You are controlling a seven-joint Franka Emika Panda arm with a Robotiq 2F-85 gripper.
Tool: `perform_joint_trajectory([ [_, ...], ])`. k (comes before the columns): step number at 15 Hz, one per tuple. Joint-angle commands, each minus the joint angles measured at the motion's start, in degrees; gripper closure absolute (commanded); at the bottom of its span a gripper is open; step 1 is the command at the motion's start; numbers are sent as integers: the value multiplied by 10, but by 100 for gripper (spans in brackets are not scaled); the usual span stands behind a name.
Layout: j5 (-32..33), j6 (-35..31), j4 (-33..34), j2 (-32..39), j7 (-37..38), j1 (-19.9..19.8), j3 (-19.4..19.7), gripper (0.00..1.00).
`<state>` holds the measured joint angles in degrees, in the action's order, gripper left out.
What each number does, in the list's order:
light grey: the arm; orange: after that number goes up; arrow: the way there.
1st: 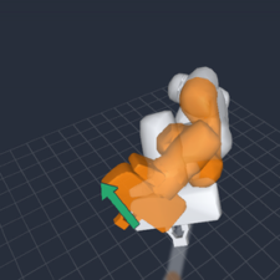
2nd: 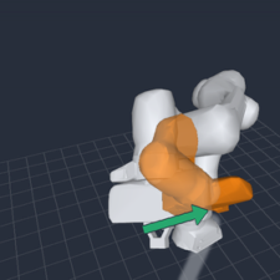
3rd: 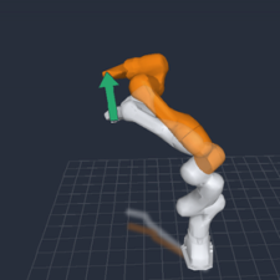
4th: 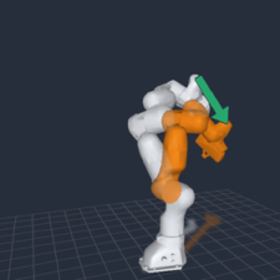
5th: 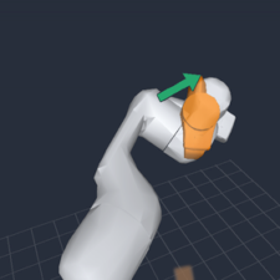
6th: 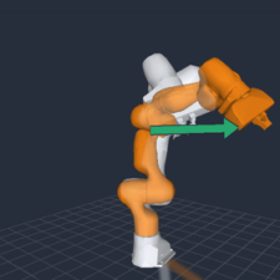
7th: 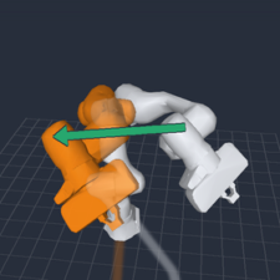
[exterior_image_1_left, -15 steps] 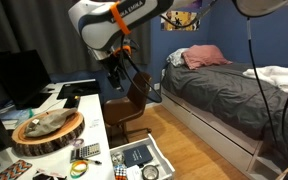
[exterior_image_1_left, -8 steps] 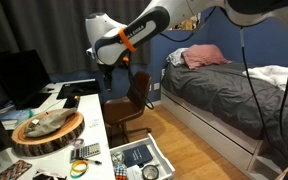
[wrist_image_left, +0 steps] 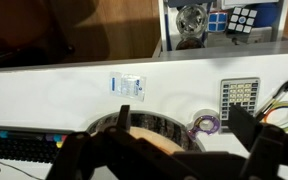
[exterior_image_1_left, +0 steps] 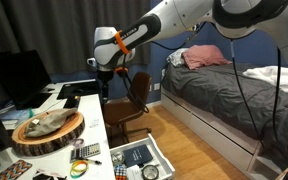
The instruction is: Put the calculator inside the drawer
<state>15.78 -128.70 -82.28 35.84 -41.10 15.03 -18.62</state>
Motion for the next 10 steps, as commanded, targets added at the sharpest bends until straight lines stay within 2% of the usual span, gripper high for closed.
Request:
perform_joint_trajectory([
  [1, -10, 3, 5, 1, -5, 10, 11, 0],
  [4, -18, 16, 17, 6, -5, 10, 9, 0],
  [10, -18, 40, 88, 72, -4, 50, 4, 0],
])
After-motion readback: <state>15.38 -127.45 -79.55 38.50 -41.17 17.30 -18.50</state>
